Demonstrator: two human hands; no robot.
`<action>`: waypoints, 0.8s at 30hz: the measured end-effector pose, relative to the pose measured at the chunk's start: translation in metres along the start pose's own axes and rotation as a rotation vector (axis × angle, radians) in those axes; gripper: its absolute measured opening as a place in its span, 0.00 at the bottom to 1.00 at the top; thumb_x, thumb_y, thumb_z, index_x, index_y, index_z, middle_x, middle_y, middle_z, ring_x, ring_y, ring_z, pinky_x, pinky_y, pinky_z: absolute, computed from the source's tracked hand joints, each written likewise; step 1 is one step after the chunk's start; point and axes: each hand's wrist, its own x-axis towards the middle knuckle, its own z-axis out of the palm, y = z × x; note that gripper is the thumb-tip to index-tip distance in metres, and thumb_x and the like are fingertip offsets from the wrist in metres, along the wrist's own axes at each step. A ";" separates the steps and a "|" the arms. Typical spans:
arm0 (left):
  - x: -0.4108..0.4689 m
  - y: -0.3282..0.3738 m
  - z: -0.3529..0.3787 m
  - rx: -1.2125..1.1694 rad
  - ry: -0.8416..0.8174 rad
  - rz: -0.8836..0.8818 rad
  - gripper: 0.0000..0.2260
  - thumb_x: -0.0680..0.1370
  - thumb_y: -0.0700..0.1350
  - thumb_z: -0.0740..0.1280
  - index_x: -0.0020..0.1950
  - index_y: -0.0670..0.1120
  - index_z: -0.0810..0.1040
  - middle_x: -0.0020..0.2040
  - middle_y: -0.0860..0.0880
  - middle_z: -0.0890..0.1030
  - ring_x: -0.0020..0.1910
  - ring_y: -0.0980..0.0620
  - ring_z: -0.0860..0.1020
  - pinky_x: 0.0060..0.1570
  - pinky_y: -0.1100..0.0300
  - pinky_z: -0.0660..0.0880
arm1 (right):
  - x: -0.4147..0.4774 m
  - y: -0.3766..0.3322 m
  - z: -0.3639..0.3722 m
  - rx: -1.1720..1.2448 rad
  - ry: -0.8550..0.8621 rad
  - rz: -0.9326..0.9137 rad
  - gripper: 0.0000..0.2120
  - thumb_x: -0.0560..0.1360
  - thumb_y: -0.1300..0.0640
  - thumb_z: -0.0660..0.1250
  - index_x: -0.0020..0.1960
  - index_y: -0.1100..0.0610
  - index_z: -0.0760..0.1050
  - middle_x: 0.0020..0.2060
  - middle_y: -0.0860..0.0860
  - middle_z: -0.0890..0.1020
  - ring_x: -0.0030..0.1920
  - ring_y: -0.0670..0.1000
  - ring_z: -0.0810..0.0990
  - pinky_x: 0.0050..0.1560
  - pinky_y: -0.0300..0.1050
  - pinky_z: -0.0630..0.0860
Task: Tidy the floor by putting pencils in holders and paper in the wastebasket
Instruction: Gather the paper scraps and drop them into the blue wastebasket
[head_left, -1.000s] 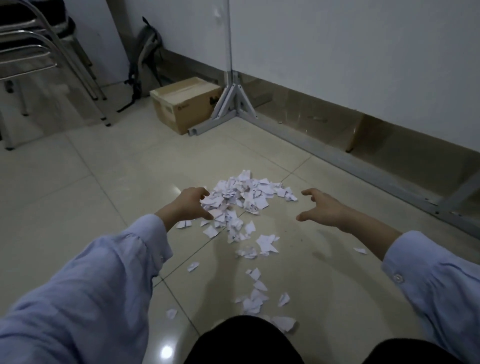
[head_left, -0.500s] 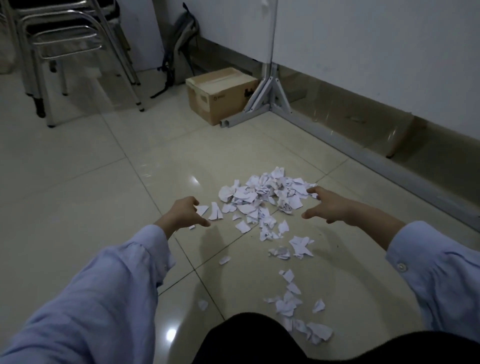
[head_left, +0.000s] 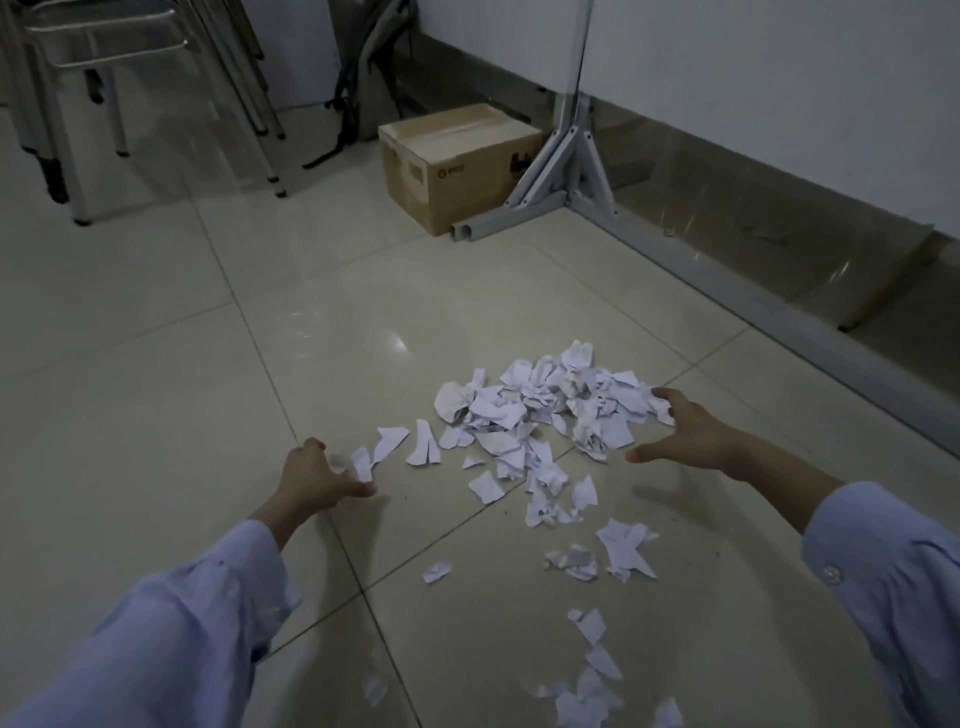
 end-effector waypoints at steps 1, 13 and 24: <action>0.008 -0.003 0.003 0.007 -0.001 -0.005 0.57 0.45 0.62 0.74 0.67 0.33 0.65 0.55 0.41 0.75 0.49 0.41 0.79 0.42 0.54 0.79 | 0.010 0.005 -0.001 -0.022 0.028 0.011 0.55 0.60 0.45 0.81 0.77 0.51 0.52 0.75 0.53 0.61 0.71 0.58 0.64 0.65 0.53 0.68; 0.074 0.030 0.051 0.278 -0.072 0.122 0.57 0.49 0.61 0.81 0.71 0.41 0.62 0.65 0.41 0.70 0.63 0.44 0.71 0.57 0.54 0.71 | 0.104 0.031 0.012 0.319 0.233 0.117 0.49 0.65 0.33 0.71 0.77 0.46 0.51 0.76 0.55 0.59 0.73 0.61 0.62 0.71 0.63 0.61; 0.079 0.106 0.120 0.318 -0.248 0.321 0.70 0.47 0.62 0.81 0.77 0.49 0.42 0.76 0.42 0.56 0.73 0.41 0.61 0.67 0.49 0.66 | 0.125 -0.001 0.044 0.053 0.002 -0.217 0.59 0.50 0.22 0.68 0.76 0.39 0.51 0.78 0.47 0.54 0.77 0.54 0.53 0.73 0.62 0.56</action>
